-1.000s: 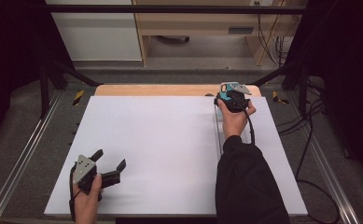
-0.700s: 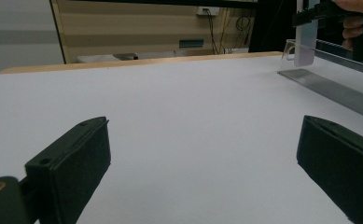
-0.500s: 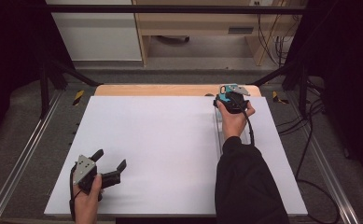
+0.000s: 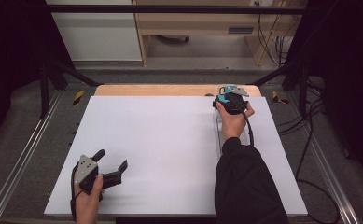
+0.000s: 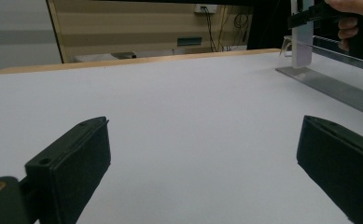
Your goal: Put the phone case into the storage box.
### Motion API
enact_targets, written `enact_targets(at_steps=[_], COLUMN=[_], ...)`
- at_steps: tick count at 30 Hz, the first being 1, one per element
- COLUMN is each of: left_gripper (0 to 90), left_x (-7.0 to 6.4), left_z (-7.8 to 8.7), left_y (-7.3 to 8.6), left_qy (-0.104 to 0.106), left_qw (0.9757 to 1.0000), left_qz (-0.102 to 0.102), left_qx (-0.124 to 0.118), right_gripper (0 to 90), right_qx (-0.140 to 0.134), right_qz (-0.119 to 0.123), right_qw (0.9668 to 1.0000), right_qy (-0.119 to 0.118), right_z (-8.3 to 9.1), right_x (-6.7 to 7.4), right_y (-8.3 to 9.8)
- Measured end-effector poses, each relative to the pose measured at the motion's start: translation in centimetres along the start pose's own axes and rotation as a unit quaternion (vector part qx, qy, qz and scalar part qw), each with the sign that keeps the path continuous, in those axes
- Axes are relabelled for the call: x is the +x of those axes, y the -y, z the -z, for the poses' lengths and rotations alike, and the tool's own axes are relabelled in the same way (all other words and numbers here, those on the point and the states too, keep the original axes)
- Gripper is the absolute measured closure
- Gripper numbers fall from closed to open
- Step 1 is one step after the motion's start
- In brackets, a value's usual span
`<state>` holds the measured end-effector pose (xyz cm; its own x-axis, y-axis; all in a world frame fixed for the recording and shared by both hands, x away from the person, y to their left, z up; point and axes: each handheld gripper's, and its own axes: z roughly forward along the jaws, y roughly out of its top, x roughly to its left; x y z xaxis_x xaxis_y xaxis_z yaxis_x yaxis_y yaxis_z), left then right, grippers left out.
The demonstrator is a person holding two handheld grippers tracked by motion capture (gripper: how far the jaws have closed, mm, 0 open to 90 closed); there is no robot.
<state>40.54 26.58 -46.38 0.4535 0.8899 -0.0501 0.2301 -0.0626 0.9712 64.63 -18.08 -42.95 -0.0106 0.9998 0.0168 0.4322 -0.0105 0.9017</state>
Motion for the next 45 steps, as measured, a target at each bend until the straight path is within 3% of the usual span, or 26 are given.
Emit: enact_targets(at_steps=[28,45], left_gripper=[2.4,2.4], left_x=[-0.07,-0.13], left_z=[-0.06,-0.08], left_y=[0.02,0.03], left_qy=[0.001,0.000], left_qw=[1.0000,1.0000], left_qz=[-0.001,-0.002], left_qx=[0.002,0.004], right_gripper=[16.5,14.4], right_qx=[0.017,0.023], right_qz=[0.019,0.024], right_qw=[0.9997,0.9992], right_qy=[-0.003,-0.023], right_z=[-0.01,0.20], right_x=[0.24,-0.01], right_y=[0.15,0.05])
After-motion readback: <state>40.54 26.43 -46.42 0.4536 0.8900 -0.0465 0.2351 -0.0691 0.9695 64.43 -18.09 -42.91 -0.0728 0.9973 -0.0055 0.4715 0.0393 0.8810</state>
